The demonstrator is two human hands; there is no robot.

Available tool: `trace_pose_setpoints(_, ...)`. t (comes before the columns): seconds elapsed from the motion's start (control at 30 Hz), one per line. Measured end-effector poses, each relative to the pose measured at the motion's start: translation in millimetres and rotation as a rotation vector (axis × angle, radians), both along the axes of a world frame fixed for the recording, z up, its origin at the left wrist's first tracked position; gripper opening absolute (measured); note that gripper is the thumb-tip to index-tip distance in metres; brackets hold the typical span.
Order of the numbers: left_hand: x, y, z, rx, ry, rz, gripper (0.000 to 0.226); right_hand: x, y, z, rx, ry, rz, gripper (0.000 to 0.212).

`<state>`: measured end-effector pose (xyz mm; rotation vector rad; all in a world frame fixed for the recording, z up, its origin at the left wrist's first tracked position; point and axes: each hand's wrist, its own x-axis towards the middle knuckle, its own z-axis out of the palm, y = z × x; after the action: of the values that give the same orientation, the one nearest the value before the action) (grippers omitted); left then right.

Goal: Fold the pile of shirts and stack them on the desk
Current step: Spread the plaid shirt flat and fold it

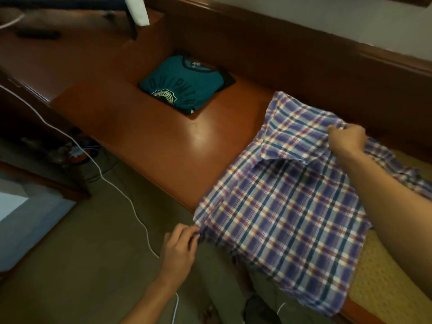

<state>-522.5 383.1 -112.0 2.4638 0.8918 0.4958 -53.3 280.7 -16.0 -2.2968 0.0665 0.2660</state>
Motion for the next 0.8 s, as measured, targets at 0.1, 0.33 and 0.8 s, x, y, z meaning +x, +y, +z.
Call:
trace_pose_setpoints(0.1,0.6,0.0,-11.0,-0.113,0.146,-0.062,0.023,-3.4,-10.7,-24.7,-0.055,0.098,0.013,0.029)
trace_pose_setpoints(0.33,27.8,16.9,12.7,-0.262,0.175,-0.047,0.030,3.8,-19.6,-39.6,-0.083,0.195,0.033,0.030)
trace_pose_setpoints(0.8,319.6,119.6,50.8,-0.567,0.145,0.086,0.009,41.5,-36.5,-60.2,0.135,0.460,-0.049,0.030)
